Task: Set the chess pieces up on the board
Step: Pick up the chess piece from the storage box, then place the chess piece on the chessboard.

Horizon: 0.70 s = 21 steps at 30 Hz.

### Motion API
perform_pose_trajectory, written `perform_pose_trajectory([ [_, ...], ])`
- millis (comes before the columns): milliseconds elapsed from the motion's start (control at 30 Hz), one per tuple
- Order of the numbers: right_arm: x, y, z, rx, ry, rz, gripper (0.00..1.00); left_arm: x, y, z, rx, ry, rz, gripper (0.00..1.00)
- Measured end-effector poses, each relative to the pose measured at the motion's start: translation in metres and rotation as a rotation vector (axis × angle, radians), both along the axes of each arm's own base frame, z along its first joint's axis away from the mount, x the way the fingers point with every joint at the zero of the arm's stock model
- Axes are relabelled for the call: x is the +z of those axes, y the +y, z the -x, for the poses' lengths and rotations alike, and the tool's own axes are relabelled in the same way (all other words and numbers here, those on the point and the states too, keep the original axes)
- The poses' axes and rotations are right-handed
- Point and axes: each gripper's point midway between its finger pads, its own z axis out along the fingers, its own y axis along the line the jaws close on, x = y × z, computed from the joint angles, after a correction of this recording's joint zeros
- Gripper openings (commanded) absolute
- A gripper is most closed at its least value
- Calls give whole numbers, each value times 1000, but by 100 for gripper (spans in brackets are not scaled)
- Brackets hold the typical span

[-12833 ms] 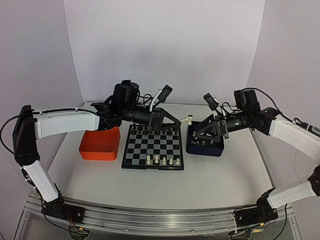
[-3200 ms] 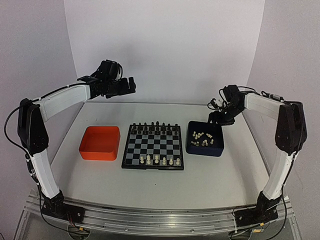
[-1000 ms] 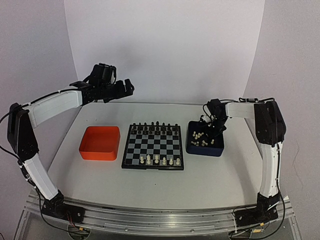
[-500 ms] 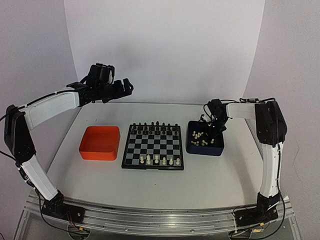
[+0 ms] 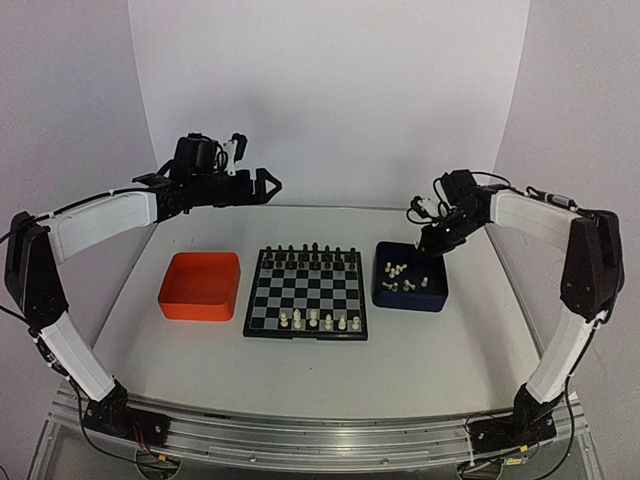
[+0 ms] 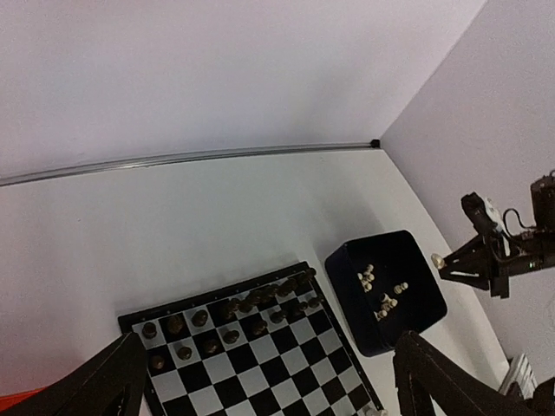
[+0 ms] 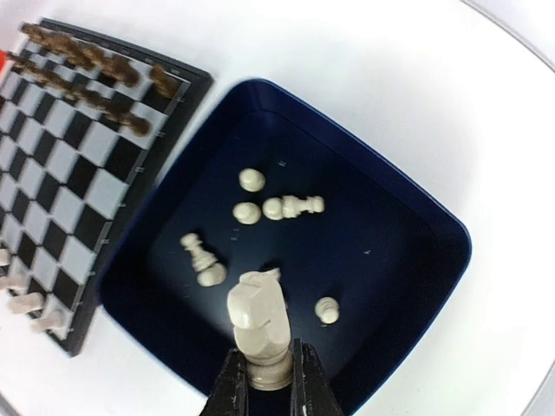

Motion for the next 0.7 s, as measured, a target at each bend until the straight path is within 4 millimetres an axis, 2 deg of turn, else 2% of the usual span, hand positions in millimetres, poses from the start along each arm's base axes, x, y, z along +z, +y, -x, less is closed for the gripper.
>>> perform_pose_trajectory([
  [133, 40, 33, 25, 87, 34, -224, 0, 12, -30, 27, -267, -75, 19, 100],
  [233, 68, 70, 49, 200, 154, -479, 0, 18, -55, 55, -506, -111, 52, 100],
  [367, 104, 108, 80, 343, 322, -754, 0, 11, -87, 82, -757, -152, 68, 98],
  [533, 131, 143, 129, 517, 495, -920, 0, 4, -124, 128, -1006, -182, 89, 95],
  [700, 145, 158, 157, 615, 591, -993, 0, 7, -135, 156, -1137, -195, 128, 88],
])
